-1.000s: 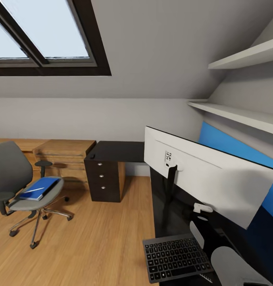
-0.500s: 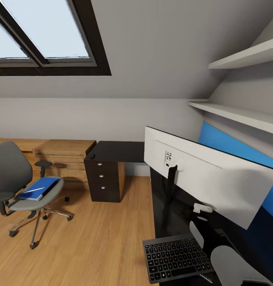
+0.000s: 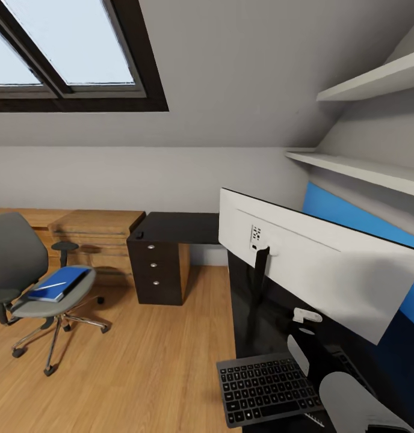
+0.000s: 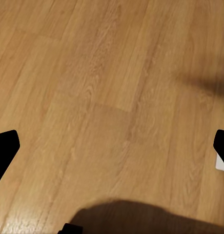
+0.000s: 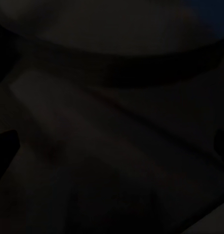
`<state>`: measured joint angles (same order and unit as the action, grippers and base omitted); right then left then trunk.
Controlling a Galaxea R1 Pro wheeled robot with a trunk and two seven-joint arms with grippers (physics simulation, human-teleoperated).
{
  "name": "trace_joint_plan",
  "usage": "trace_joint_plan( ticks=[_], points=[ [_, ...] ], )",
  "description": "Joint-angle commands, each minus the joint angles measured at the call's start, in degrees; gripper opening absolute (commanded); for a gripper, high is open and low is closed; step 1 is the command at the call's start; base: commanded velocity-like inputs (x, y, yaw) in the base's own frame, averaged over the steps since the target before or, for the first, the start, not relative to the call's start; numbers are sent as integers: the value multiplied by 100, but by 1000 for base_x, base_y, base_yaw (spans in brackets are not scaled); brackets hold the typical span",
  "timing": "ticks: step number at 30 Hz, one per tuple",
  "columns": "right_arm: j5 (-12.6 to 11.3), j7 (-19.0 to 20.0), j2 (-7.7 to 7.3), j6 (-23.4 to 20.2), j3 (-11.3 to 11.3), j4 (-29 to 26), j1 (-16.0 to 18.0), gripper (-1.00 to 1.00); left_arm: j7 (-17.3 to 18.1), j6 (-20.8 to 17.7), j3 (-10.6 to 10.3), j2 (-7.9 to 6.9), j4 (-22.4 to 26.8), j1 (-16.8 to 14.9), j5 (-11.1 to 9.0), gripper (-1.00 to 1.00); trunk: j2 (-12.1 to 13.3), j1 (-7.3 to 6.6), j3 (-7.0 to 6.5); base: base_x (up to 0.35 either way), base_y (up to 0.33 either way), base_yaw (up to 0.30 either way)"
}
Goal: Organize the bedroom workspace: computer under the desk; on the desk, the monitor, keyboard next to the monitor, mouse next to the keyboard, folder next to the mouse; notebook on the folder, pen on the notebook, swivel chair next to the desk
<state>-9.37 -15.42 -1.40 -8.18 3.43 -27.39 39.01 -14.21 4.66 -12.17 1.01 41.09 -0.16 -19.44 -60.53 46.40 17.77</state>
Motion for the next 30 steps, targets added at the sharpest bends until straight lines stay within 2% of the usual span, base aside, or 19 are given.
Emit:
trace_joint_plan(
  ticks=[1, 30],
  points=[
    [-47, -22, -3, -26, -9, -12, 1, 100, -38, 26, -31, -5, 4, -2, -60, 100, -46, 23, 25, 0, 0, 0],
    [-98, -60, -17, -59, 0, 75, 14, 100, -38, 26, -28, -5, 4, -2, -60, 100, -1209, 660, 545, 0, 0, 0]
  ],
)
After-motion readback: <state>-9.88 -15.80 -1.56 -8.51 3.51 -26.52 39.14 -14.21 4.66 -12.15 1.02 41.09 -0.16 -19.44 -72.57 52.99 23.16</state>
